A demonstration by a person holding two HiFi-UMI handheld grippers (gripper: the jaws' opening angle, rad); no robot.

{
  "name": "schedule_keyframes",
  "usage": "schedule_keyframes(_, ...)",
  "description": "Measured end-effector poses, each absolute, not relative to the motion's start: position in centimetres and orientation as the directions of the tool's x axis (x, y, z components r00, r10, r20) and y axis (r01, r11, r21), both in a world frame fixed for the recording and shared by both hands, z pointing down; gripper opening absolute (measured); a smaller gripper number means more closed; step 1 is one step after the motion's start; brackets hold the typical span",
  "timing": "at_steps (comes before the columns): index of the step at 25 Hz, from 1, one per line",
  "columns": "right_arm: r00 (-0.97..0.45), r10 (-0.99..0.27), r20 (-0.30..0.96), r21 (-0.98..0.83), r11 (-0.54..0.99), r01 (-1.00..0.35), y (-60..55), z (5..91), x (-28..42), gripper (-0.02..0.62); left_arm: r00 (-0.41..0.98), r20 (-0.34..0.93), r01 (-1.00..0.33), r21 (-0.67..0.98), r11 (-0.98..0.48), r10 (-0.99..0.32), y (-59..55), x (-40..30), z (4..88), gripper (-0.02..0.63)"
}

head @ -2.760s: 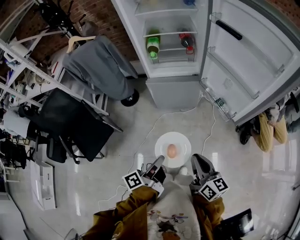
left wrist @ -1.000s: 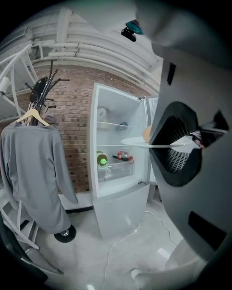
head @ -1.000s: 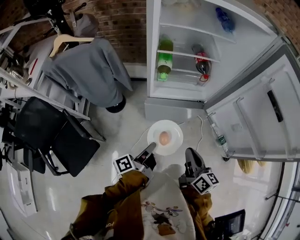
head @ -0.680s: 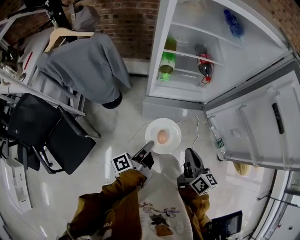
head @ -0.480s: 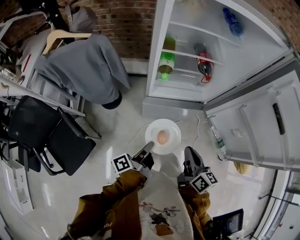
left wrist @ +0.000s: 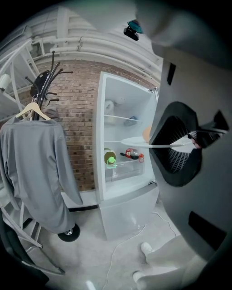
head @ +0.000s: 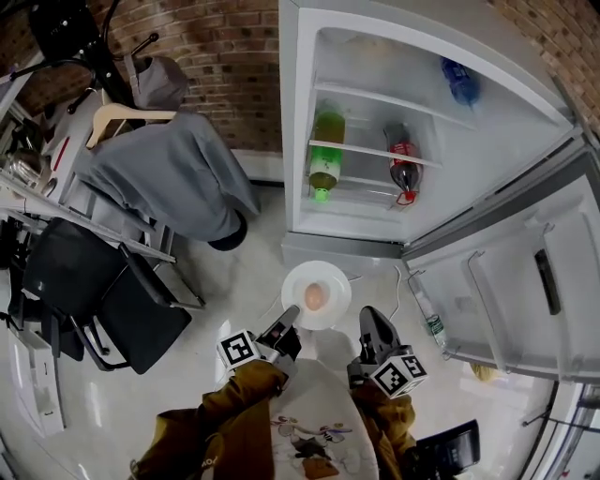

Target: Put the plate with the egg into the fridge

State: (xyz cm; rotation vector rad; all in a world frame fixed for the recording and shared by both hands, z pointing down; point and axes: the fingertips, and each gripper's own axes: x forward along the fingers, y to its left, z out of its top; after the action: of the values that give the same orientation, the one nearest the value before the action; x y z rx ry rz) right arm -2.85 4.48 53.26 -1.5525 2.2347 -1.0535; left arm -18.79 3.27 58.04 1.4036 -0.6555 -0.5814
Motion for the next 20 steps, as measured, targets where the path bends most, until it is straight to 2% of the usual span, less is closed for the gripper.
schedule_keyframes(8, -0.372, -0.897, 0.238, -0.506, 0.213, -0.836, -1.6, 53.1, 1.9, 0.006, 0.702, 0.067, -0.035, 0.998, 0.059, -0.709, -2.7, -13.8, 57.2, 0.017)
schedule_keyframes(20, -0.425, -0.880, 0.210, -0.392, 0.323, -0.861, -7.8, 51.4, 6.0, 0.006, 0.679, 0.081, -0.076, 0.996, 0.040, -0.729, -8.9, -7.8, 56.2, 0.017)
